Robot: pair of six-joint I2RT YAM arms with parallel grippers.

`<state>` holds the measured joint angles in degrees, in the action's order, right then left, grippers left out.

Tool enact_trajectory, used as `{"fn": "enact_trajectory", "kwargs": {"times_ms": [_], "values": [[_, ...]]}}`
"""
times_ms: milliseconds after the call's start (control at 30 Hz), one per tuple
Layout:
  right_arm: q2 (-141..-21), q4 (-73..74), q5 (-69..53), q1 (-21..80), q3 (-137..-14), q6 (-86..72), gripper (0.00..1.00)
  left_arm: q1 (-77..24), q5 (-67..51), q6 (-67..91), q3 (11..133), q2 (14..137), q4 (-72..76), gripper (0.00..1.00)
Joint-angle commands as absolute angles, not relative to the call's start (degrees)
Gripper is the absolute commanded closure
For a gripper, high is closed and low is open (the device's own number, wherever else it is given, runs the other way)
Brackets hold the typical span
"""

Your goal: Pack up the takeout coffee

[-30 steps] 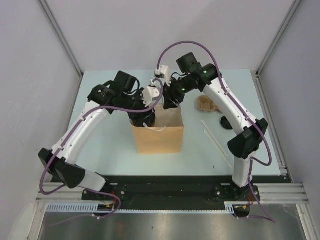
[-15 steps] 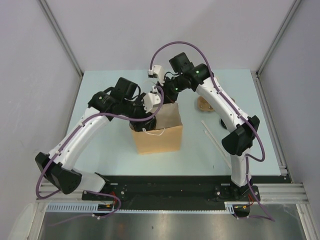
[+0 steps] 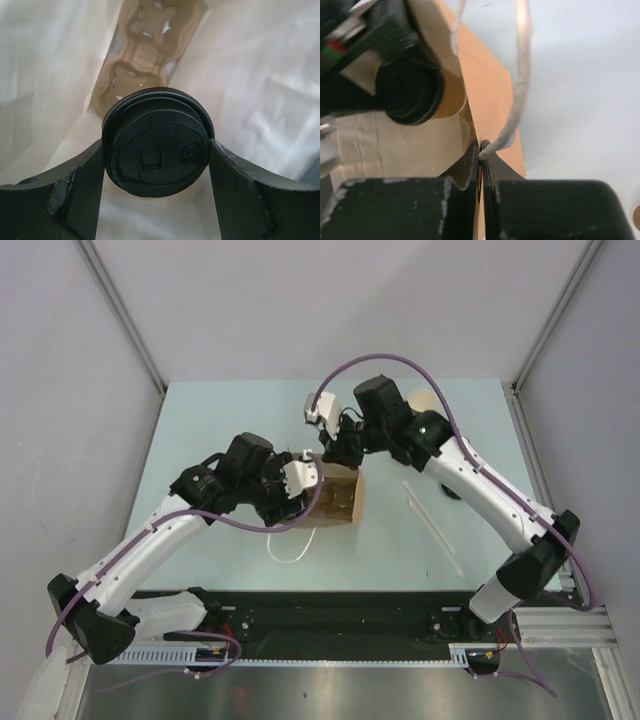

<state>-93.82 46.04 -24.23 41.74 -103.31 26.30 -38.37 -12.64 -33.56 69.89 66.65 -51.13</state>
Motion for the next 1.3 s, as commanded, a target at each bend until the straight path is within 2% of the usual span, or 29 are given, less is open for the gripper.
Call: {"fn": "enact_trajectory", "kwargs": {"times_ms": [0,467,733,967,1267], "values": [[-86.1,32.7,-18.0,46.4,-92.3,27.9,1.0,-39.7,-8.2,-34.4,64.9,62.8,-44.4,0.74],[-80.3,27.4,-13.5,49.6,-84.7,19.6,1.0,-49.1,-1.5,-35.5,46.9,50.8,-25.3,0.75],[-80.9,28.0,-14.4,49.9,-84.6,17.5,1.0,-52.9,2.5,-37.4,46.3,53.2,-18.1,0.75],[-81.1,28.1,-14.1,49.9,-84.7,16.2,1.0,-53.4,1.4,-37.7,52.0,56.9,-21.6,0.77],[-81.0,28.0,-17.0,49.0,-84.7,15.4,1.0,-53.5,-2.5,-40.4,49.5,60.0,-18.4,0.79]]}}
